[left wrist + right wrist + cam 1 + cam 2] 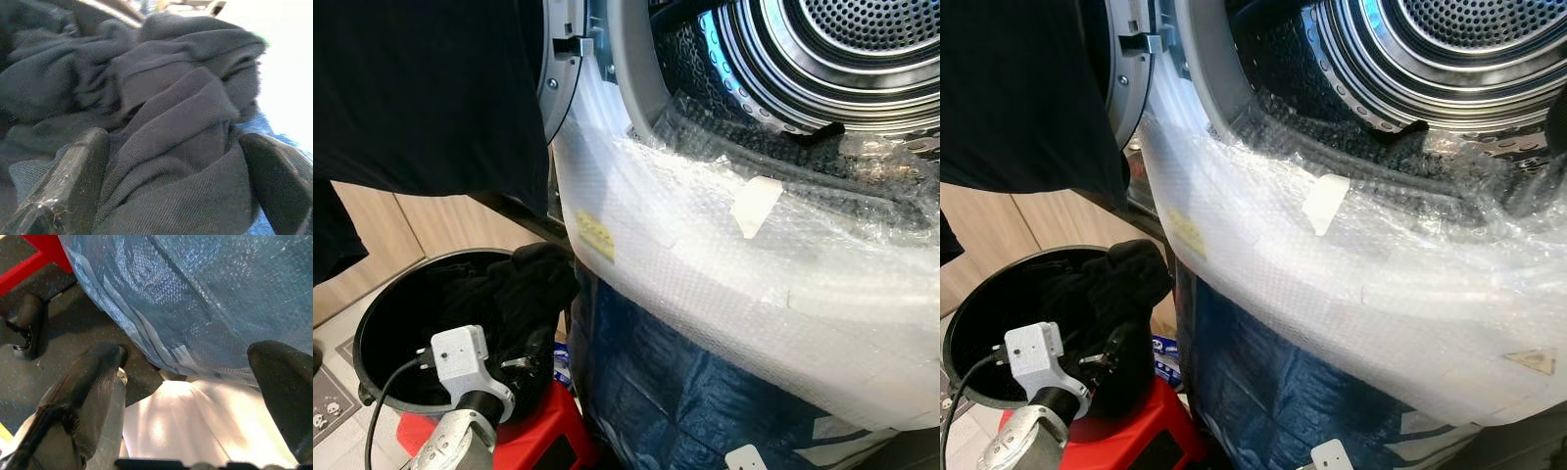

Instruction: Clothes washing

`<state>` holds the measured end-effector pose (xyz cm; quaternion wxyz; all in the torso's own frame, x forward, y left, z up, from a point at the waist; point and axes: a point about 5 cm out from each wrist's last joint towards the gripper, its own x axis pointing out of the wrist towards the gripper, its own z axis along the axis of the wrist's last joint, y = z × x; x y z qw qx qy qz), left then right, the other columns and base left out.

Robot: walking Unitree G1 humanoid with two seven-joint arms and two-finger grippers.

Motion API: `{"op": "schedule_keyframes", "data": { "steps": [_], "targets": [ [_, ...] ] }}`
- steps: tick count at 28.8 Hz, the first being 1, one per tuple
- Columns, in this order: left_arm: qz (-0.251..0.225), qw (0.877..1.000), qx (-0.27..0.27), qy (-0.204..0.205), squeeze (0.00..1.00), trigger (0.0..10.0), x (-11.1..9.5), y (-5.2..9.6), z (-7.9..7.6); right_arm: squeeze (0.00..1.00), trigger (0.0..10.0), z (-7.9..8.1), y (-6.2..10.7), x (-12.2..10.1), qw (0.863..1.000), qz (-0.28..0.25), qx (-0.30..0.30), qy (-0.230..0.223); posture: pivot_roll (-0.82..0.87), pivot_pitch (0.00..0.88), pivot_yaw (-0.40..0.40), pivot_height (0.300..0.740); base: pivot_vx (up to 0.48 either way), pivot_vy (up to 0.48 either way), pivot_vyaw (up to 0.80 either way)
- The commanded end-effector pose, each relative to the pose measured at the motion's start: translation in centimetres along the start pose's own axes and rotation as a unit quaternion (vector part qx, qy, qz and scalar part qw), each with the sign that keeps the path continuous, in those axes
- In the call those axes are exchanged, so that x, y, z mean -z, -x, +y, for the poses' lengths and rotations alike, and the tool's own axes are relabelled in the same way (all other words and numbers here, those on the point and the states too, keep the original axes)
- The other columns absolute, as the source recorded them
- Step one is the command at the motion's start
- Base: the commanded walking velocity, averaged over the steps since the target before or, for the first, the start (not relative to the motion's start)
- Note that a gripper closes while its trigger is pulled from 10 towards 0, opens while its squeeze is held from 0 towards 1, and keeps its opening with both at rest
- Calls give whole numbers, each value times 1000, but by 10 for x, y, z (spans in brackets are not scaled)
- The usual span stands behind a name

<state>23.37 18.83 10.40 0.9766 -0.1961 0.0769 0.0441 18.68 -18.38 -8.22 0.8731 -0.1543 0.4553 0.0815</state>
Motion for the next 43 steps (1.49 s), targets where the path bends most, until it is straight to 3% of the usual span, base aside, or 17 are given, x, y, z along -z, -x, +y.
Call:
{"op": "schedule_keyframes", "data": {
  "steps": [1,2,9,14,23,29,30,31,32,33,34,43],
  "targets": [
    [29,999,-33,29,475,10000,9,-1,9,0,10000,1,0,2,1000,3,-2,-1,136,59,-47,740,0,0,0],
    [35,998,-36,35,0,10000,10,-2,10,0,10000,1,0,2,1000,2,-3,-3,134,62,-46,740,0,0,0],
    [52,998,-37,24,0,10000,13,-3,10,0,10000,1,0,1,1000,0,-5,6,136,62,-49,740,0,0,0],
    [76,997,-15,-16,0,10000,16,-14,2,0,10000,4,0,2,1000,-1,-10,10,139,60,-53,740,0,0,0],
    [90,996,-17,-9,0,10000,12,-23,-1,0,10000,4,0,1,1000,-1,-12,17,133,59,-59,740,0,0,0],
    [107,994,-1,-24,0,10000,12,-27,-7,0,10000,5,0,1,999,-2,-20,48,131,60,-62,740,0,0,0],
    [107,994,3,-22,0,5922,12,-27,-9,0,10000,5,0,1,999,-2,-20,48,127,62,-65,740,0,0,0],
    [107,994,6,-21,0,5922,12,-27,-10,0,10000,5,0,1,999,-2,-20,48,127,62,-65,740,0,0,0],
    [108,994,8,-20,0,2902,11,-28,-11,0,10000,5,0,1,999,-2,-20,48,126,60,-65,740,0,0,0],
    [108,994,9,-20,0,2196,11,-28,-12,0,10000,5,0,1,999,-2,-20,48,125,59,-65,740,0,0,0],
    [108,994,10,-21,0,0,11,-28,-13,0,10000,6,0,1,999,-2,-20,50,125,59,-65,740,0,0,0],
    [113,993,20,-23,0,0,11,-30,-16,0,10000,7,0,3,998,0,-22,64,122,54,-62,740,0,0,0]
  ]
}}
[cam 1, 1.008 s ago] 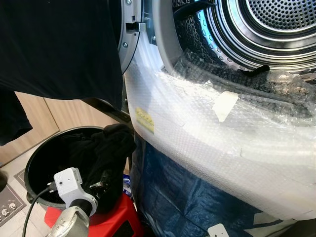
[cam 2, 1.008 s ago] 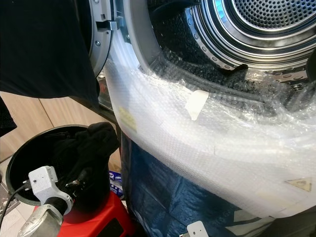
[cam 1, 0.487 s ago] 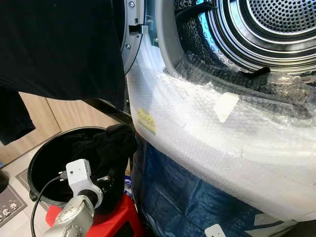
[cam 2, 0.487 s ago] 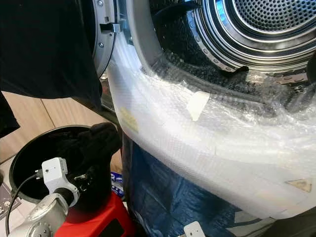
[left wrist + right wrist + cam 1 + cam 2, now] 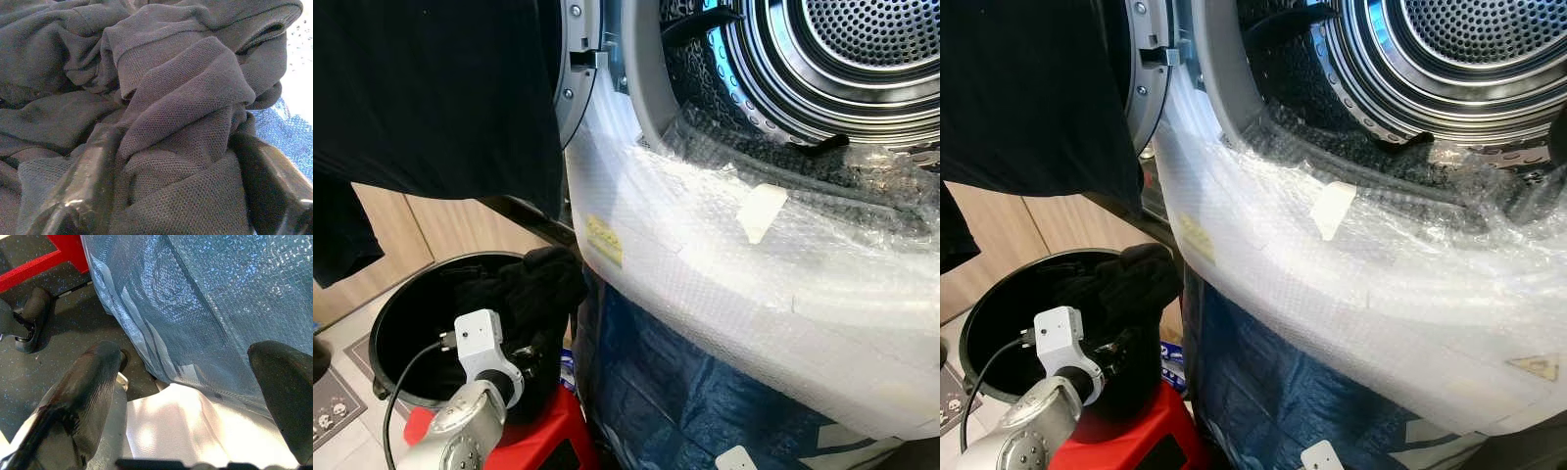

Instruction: Clothes washing

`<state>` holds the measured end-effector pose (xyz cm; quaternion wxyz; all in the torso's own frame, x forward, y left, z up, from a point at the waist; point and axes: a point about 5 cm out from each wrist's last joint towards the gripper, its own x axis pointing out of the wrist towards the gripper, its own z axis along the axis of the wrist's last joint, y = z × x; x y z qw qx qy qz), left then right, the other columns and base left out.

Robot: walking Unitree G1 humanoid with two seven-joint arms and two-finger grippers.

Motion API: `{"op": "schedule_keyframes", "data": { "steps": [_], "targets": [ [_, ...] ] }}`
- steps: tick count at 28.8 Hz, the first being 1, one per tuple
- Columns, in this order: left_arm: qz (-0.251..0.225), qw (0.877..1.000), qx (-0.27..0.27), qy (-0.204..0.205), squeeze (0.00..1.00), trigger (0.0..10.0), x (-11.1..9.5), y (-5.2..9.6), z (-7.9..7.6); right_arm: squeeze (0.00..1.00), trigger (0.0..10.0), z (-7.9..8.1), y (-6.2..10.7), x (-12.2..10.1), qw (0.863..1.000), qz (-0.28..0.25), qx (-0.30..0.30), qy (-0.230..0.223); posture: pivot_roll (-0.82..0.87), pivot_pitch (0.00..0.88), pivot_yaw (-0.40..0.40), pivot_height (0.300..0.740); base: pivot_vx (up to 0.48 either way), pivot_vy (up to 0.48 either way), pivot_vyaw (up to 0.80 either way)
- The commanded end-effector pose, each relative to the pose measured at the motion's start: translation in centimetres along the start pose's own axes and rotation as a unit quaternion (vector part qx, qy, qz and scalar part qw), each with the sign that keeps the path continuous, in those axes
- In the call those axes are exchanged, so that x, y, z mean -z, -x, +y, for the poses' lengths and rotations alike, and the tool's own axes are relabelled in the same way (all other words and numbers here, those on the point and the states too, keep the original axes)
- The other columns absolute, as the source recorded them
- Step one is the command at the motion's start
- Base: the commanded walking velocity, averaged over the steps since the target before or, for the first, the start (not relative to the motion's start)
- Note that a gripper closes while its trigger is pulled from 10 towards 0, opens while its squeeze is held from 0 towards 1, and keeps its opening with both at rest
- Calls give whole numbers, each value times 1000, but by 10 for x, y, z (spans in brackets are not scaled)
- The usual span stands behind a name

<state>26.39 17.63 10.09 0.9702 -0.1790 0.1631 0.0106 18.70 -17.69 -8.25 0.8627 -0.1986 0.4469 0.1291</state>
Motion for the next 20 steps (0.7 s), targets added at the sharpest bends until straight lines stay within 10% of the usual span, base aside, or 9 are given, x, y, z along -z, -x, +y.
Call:
{"op": "schedule_keyframes", "data": {
  "steps": [1,20],
  "targets": [
    [22,1000,6,-3,0,0,7,-2,-4,0,10000,1,1,5,1000,7,-1,3,122,54,-62,740,0,0,0],
    [0,1000,10,-15,0,0,-4,-3,-9,0,10000,-4,2,8,1000,13,5,24,110,74,-63,740,0,0,0]
  ]
}}
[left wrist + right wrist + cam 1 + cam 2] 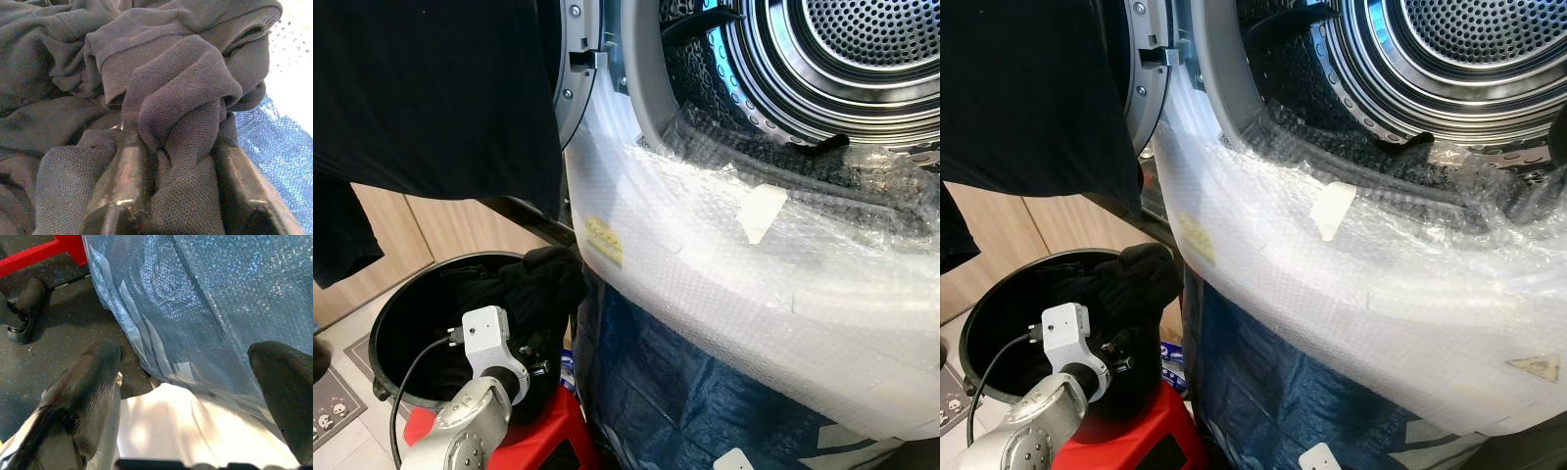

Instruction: Clothes washing

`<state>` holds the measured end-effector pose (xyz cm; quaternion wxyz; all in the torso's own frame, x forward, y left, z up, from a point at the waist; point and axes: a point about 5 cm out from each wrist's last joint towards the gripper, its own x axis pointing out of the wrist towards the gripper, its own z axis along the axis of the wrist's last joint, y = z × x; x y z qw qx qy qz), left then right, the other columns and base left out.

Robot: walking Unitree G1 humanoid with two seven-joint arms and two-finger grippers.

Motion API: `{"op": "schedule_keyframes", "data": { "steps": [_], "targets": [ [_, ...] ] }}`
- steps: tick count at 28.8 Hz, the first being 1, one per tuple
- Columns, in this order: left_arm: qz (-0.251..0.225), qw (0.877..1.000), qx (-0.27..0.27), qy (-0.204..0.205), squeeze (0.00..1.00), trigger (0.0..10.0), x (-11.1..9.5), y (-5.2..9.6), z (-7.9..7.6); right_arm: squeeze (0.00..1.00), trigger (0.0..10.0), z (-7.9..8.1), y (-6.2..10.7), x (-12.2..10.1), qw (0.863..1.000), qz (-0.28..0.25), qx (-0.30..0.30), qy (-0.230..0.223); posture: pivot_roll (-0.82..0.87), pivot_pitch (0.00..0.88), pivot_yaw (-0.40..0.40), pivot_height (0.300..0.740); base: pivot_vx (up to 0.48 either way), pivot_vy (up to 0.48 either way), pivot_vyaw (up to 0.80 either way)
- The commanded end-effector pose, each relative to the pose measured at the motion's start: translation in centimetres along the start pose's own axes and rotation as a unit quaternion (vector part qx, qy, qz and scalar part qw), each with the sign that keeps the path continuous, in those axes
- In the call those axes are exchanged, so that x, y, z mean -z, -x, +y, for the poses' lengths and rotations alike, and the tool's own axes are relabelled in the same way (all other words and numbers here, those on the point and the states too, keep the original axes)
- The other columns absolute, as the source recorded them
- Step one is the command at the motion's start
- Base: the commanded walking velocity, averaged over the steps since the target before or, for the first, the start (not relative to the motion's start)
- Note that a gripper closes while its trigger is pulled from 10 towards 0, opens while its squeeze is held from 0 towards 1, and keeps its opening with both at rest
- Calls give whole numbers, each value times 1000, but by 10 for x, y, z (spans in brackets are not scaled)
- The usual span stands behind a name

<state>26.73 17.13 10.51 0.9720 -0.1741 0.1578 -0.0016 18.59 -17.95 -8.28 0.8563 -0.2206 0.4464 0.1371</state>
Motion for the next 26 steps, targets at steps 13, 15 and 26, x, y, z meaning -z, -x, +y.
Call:
{"op": "schedule_keyframes", "data": {
  "steps": [13,15,26],
  "targets": [
    [-16,1000,-17,4,0,0,-8,1,1,0,10000,-8,2,8,1000,12,12,-1,112,118,-65,740,0,0,0],
    [-19,1000,-21,5,0,0,-9,2,2,0,10000,-8,2,8,1000,12,13,-1,112,118,-65,740,0,0,0],
    [-111,993,36,29,0,0,-39,13,-10,0,10000,-6,1,4,1000,6,10,-3,121,126,-62,740,0,0,0]
  ]
}}
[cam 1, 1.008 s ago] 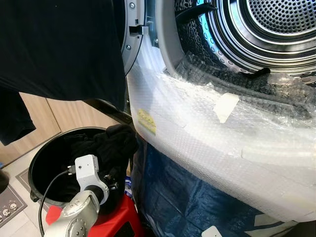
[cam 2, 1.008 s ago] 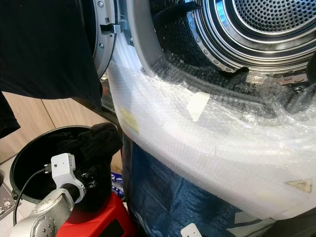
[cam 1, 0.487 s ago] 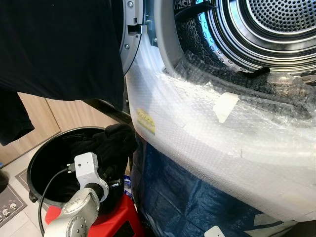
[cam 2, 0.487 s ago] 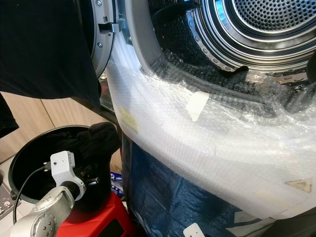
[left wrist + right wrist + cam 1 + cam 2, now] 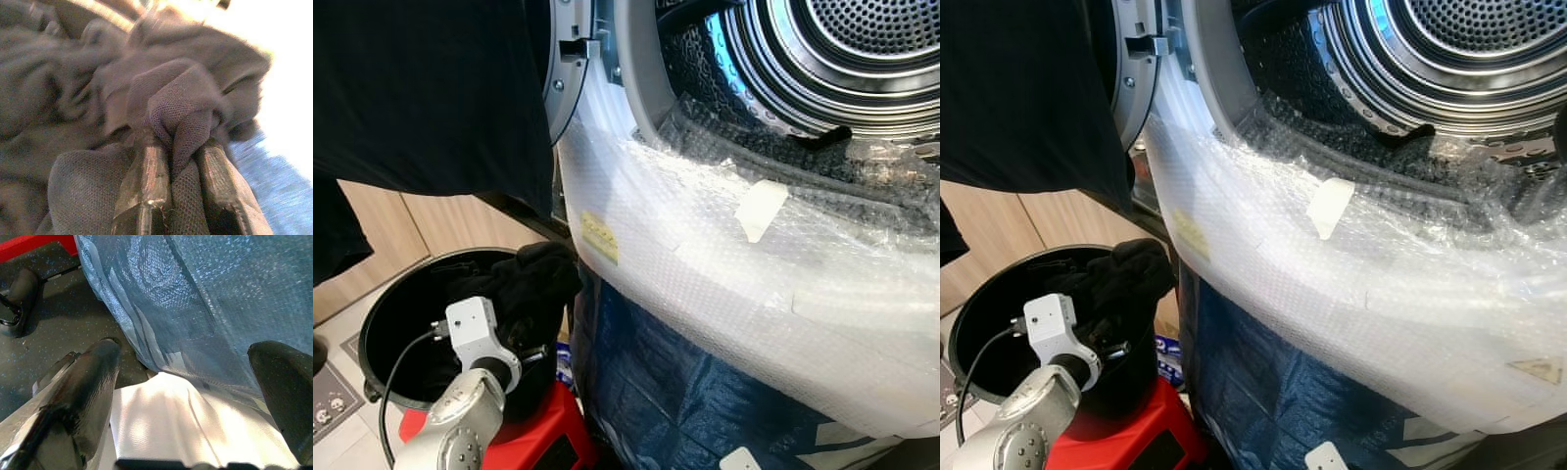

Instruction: Clothes washing

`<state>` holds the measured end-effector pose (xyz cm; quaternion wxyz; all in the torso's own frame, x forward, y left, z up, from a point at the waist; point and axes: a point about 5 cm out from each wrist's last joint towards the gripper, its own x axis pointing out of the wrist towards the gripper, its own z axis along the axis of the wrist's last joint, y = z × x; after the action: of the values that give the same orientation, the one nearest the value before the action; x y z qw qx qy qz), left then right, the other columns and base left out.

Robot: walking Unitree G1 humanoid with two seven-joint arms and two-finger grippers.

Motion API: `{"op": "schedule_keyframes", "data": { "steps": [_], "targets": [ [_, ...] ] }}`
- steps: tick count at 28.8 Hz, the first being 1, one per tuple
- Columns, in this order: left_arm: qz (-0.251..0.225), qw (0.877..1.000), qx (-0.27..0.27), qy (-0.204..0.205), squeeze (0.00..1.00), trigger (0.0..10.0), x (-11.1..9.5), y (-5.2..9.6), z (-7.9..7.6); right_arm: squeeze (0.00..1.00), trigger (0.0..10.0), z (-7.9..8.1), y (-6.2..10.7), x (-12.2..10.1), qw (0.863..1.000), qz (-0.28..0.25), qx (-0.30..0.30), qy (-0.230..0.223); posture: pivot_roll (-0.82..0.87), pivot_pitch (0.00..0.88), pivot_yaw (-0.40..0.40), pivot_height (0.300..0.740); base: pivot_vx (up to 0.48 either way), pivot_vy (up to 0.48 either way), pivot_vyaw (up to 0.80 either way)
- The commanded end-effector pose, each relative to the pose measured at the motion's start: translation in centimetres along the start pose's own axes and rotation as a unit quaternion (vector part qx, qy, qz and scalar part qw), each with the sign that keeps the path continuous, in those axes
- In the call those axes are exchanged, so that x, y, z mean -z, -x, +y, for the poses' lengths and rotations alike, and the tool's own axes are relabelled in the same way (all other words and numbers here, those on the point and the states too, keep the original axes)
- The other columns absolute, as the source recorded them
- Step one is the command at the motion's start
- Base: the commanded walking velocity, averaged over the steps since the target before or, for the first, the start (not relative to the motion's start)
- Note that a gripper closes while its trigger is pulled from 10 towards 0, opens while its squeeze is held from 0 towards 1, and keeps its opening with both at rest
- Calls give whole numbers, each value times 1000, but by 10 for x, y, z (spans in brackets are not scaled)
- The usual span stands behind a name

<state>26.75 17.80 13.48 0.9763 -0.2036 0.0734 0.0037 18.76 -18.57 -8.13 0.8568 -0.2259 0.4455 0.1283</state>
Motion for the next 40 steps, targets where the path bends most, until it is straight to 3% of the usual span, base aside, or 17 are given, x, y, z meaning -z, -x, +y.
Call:
{"op": "schedule_keyframes", "data": {
  "steps": [1,5,7,11,15,16,20,21,29,31,34,35,37,39,40],
  "targets": [
    [-28,999,39,-7,0,0,-12,4,-11,0,10000,0,0,3,1000,5,1,-5,121,126,-62,740,0,0,0],
    [-28,993,104,-45,0,0,-18,16,-27,0,10000,1,0,0,1000,1,2,-9,134,123,-46,740,0,0,0],
    [-47,990,105,-79,0,0,-26,23,-25,0,10000,1,0,-1,1000,-2,1,-8,132,119,-38,740,0,0,0],
    [-74,987,116,-84,0,0,-41,32,-24,0,10000,1,-1,-3,1000,-4,2,-11,146,115,-38,740,0,0,0],
    [-72,971,208,-96,0,0,-55,40,-42,0,10000,4,-1,-3,1000,-4,-4,-6,167,108,-38,740,0,0,0],
    [-65,961,247,-104,0,0,-59,41,-52,0,10000,5,-1,-4,1000,-5,-6,-5,169,106,-35,740,0,0,0],
    [-56,947,294,-119,0,0,-64,43,-62,0,10000,7,-1,-6,1000,-6,-6,-7,167,110,-27,740,0,0,0],
    [-45,933,329,-140,0,0,-66,42,-71,0,10000,7,-2,-8,1000,-9,-6,-10,168,115,-24,740,0,0,0],
    [4,912,385,-144,0,0,-71,33,-87,0,10000,9,-2,-8,1000,-9,-5,-18,162,123,-16,740,0,0,0],
    [14,893,425,-148,0,0,-71,30,-100,0,10000,10,-2,-6,1000,-7,-6,-19,163,124,-17,740,0,0,0],
    [19,878,455,-148,0,0,-67,27,-111,0,10000,10,-2,-6,1000,-6,-6,-19,167,125,-20,740,0,0,0],
    [19,878,455,-148,0,0,-67,27,-111,0,10000,10,-2,-6,1000,-6,-6,-19,167,125,-20,740,0,0,0],
    [38,838,528,-134,0,0,-56,33,-138,0,10000,11,-2,-6,1000,-7,-6,-21,153,122,-15,740,0,0,0],
    [49,820,556,-123,0,0,-53,38,-147,0,10000,11,-2,-6,1000,-8,-4,-26,137,123,-11,740,0,0,0],
    [62,801,584,-119,0,0,-49,44,-153,0,10000,11,-2,-7,1000,-9,-3,-29,134,126,-10,740,0,0,0]
  ]
}}
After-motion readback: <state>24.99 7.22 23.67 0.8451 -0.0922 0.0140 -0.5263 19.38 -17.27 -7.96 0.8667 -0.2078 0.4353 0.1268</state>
